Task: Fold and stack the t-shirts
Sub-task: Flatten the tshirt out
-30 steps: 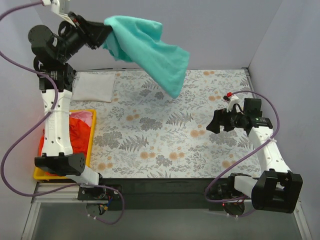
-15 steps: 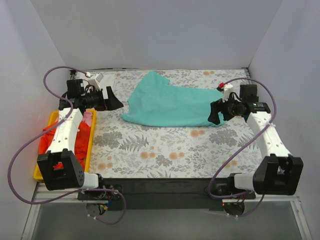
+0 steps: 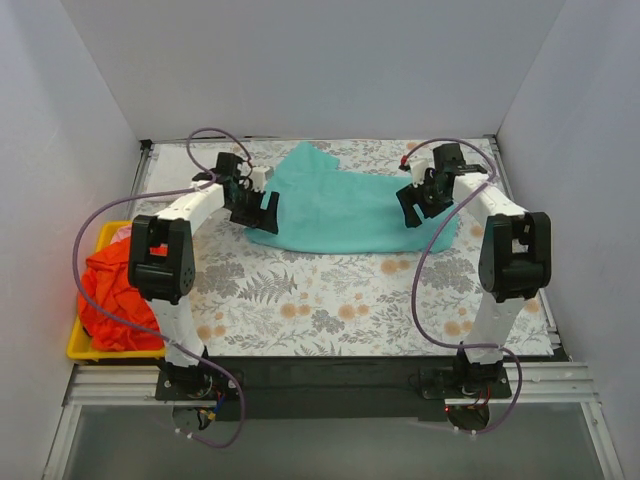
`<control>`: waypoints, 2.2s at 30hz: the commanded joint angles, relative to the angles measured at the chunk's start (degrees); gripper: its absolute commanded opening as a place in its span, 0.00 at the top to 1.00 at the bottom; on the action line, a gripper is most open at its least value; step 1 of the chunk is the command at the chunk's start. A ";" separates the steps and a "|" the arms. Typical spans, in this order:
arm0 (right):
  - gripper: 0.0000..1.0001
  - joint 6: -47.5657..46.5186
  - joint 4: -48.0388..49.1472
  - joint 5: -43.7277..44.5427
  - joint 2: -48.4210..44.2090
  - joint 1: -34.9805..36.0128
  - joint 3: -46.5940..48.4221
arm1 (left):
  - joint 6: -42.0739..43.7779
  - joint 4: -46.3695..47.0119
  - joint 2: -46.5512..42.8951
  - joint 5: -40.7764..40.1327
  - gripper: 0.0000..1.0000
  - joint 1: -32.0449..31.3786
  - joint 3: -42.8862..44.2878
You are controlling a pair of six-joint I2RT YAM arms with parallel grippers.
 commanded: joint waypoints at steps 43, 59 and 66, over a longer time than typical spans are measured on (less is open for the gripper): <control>0.44 -17.65 -22.82 -5.69 26.51 -10.50 44.73 | -3.40 1.61 24.55 -0.64 0.38 1.00 44.02; 0.45 -21.52 -22.74 -5.25 29.33 -10.32 40.43 | -4.71 1.61 32.37 -4.42 0.33 0.91 48.68; 0.48 -22.93 -22.47 -5.42 28.98 -9.88 36.29 | -4.71 2.48 34.83 -5.65 0.33 0.91 50.08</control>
